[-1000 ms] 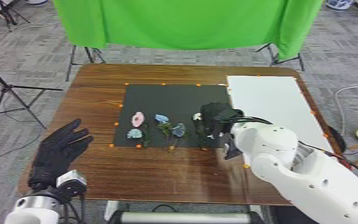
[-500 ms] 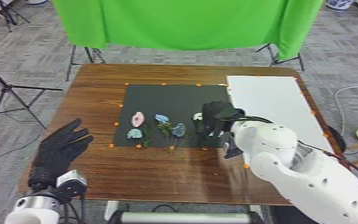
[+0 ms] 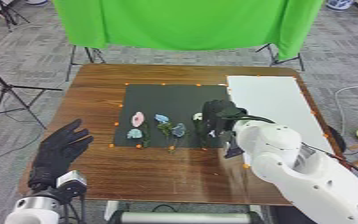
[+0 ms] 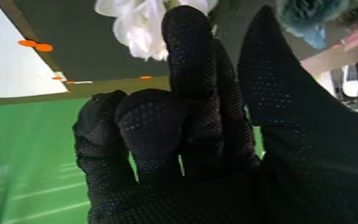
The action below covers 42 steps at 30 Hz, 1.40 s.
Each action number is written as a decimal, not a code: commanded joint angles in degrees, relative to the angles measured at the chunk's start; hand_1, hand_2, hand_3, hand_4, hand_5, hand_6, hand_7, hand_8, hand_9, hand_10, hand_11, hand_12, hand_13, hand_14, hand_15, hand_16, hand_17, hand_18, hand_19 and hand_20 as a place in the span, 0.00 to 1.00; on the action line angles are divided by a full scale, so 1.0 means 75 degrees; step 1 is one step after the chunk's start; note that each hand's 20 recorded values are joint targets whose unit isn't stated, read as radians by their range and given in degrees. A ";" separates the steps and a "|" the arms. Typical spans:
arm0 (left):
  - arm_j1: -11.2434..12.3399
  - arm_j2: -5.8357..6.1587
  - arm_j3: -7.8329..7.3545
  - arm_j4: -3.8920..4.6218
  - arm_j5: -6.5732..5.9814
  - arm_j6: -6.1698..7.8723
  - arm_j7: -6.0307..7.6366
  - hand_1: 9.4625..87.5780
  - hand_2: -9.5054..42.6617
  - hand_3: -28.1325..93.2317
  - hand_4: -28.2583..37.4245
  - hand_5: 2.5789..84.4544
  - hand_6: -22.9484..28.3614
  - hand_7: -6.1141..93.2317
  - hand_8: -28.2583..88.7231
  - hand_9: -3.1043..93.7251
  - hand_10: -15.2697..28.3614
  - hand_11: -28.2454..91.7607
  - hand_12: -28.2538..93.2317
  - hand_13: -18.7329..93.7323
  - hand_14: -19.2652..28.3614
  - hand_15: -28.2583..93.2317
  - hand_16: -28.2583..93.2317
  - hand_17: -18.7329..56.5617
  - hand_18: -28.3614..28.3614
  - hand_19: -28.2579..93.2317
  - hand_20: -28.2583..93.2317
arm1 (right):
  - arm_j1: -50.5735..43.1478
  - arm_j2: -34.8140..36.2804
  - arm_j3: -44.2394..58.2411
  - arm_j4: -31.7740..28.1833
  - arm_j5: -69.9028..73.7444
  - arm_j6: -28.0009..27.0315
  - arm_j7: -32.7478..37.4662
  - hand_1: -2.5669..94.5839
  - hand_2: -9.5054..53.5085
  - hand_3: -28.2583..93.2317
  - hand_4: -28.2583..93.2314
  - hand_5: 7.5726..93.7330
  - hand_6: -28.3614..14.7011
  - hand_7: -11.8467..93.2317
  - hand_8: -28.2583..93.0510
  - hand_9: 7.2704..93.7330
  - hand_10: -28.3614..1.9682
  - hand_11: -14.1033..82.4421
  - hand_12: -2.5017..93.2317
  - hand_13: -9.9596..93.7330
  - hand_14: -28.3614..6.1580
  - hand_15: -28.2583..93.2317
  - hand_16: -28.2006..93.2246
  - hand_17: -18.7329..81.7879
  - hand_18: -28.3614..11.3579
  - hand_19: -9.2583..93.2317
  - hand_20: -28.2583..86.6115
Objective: Arrange flowers
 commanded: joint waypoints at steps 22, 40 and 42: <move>0.0419 -0.0044 -0.0211 0.0114 -0.0186 -0.0144 0.0812 0.17 0.34 0.89 0.08 0.43 0.62 0.20 0.15 0.37 0.78 0.44 0.29 0.39 0.95 0.62 0.14 0.14 0.90 0.73 0.16 | -0.4505 -0.0396 0.5159 -0.1258 0.6012 0.3828 -0.1187 0.28 0.18 0.99 0.00 0.52 0.65 0.30 0.11 0.59 0.38 0.35 0.16 0.59 0.31 0.65 0.29 0.31 0.13 0.71 0.45; 0.0178 -0.1032 -0.1120 0.0292 -0.0117 -0.1302 0.0377 0.17 0.31 0.90 0.09 0.41 0.59 0.18 0.16 0.39 0.77 0.42 0.31 0.42 0.95 0.60 0.16 0.25 1.00 0.86 0.03 | -0.5948 -0.0965 0.6302 -0.0865 0.9536 0.5193 -0.2905 0.21 0.31 1.00 0.03 0.45 0.69 0.29 0.11 0.47 0.40 0.27 0.15 0.47 0.21 0.47 0.33 0.25 0.16 0.60 0.41; 0.0160 -0.1044 -0.1186 0.0288 -0.0139 -0.1328 0.0366 0.17 0.31 0.90 0.09 0.41 0.60 0.18 0.16 0.39 0.77 0.42 0.31 0.42 0.95 0.60 0.16 0.24 1.00 0.85 0.02 | -0.6068 -0.0995 0.6464 -0.0877 0.9570 0.5139 -0.2965 0.20 0.31 1.00 0.03 0.44 0.69 0.29 0.11 0.48 0.40 0.27 0.15 0.47 0.21 0.47 0.33 0.25 0.16 0.60 0.41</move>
